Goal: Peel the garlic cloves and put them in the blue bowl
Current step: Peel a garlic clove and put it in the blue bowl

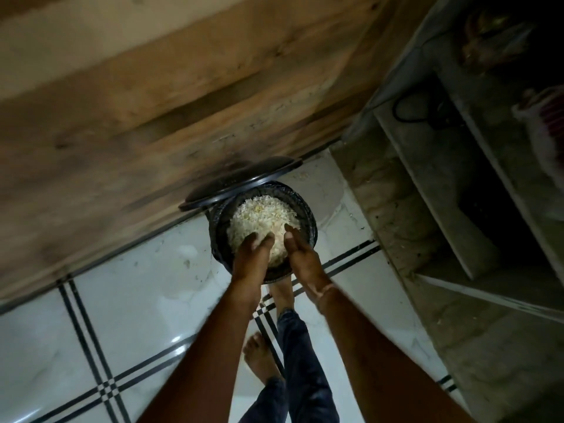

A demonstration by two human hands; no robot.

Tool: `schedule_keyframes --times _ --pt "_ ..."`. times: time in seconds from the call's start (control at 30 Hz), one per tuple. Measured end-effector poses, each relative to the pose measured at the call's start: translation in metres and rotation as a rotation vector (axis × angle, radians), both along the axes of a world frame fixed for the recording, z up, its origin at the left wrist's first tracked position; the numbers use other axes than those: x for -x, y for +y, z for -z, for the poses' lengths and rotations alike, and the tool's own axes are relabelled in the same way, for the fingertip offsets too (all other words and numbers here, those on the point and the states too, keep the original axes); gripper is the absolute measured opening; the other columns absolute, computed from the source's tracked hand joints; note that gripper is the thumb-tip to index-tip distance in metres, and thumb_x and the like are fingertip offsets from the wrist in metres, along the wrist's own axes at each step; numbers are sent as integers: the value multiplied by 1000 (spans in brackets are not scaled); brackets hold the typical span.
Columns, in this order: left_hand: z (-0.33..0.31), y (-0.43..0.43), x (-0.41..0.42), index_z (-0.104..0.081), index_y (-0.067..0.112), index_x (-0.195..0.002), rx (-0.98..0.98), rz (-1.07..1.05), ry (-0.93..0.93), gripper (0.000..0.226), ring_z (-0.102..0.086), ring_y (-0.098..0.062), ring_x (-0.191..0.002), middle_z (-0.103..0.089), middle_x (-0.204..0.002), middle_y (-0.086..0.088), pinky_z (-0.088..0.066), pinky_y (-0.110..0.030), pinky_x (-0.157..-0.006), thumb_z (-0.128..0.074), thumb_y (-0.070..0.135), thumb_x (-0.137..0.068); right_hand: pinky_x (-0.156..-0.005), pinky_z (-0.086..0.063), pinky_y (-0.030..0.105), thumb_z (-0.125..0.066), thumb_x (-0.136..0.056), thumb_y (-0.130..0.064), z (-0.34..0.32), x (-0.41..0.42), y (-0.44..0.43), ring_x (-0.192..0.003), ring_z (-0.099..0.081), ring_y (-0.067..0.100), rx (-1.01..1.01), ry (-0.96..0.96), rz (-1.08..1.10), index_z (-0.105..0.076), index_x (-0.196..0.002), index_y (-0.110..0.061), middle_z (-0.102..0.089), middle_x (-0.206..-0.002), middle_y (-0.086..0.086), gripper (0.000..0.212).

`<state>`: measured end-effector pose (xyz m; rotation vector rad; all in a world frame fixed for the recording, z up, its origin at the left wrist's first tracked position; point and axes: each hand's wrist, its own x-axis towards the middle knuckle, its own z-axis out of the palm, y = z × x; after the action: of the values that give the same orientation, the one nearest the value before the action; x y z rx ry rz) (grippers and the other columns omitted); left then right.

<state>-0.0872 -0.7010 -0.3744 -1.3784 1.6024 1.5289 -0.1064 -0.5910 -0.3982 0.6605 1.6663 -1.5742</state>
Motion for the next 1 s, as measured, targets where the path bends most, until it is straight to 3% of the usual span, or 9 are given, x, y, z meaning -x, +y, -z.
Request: schedule_keyframes --times 0.07,0.13,0.23,0.33,0.47,0.63,0.7,0.83,1.0 --pt "-27 3 -9 -44 26 -156 241 192 87 62 -44 -33 -144 -44 -160 -10 -40 -42 -117 -62 45 -100 -71 -49 1 -47 -110 -26 -43 -7 12 -118 -57 10 0 87 38 -55 -147 -16 -56 -145 2 39" --pt "-56 11 -19 -49 24 -152 291 303 164 55 -47 -32 -142 -47 -158 -10 -42 -37 -114 -64 39 -101 -77 -47 3 -47 -111 -26 -76 -22 22 -109 -61 4 -31 129 24 -59 -142 -15 -60 -137 -2 36" --pt "-129 26 -40 -57 24 -144 391 527 226 46 -54 -31 -135 -56 -150 -10 -46 -40 -110 -64 32 -100 -97 -49 19 -47 -110 -31 -134 -50 50 -121 -62 13 -167 288 -22 -65 -136 -19 -67 -133 0 33" --pt "-203 48 -67 -59 22 -140 471 707 304 41 -58 -30 -130 -60 -143 -9 -49 -41 -105 -63 29 -100 -94 -48 14 -50 -109 -32 -200 -86 86 -117 -63 12 -242 393 20 -68 -127 -21 -68 -125 -3 28" --pt "-289 98 -103 -62 18 -137 530 850 467 40 -57 -30 -128 -63 -139 -10 -48 -41 -104 -66 28 -98 -100 -48 23 -49 -108 -36 -288 -134 149 -116 -59 5 -368 550 69 -68 -131 -22 -65 -127 -7 33" --pt "-353 189 -129 -54 29 -145 479 1001 672 46 -52 -20 -134 -55 -147 2 -44 -31 -103 -63 38 -101 -99 -51 30 -45 -108 -41 -355 -189 237 -115 -58 4 -511 669 172 -64 -135 -28 -62 -127 -8 35" --pt "-372 231 -135 -53 31 -145 439 1031 750 45 -50 -18 -135 -53 -148 4 -47 -36 -106 -62 38 -101 -97 -53 30 -47 -108 -40 -373 -206 276 -113 -59 3 -544 688 210 -64 -132 -30 -62 -125 -8 31" --pt "-397 326 -140 -60 27 -139 425 1137 927 41 -55 -19 -130 -59 -143 3 -47 -34 -102 -65 33 -99 -96 -55 31 -52 -107 -35 -395 -231 365 -111 -61 3 -624 731 249 -66 -129 -28 -62 -125 -11 27" --pt "-404 458 -150 -65 22 -133 360 1226 984 37 -61 -20 -121 -63 -135 0 -49 -29 -95 -69 30 -97 -96 -52 29 -54 -107 -34 -399 -265 491 -113 -62 6 -742 719 274 -68 -131 -25 -66 -126 -8 29"
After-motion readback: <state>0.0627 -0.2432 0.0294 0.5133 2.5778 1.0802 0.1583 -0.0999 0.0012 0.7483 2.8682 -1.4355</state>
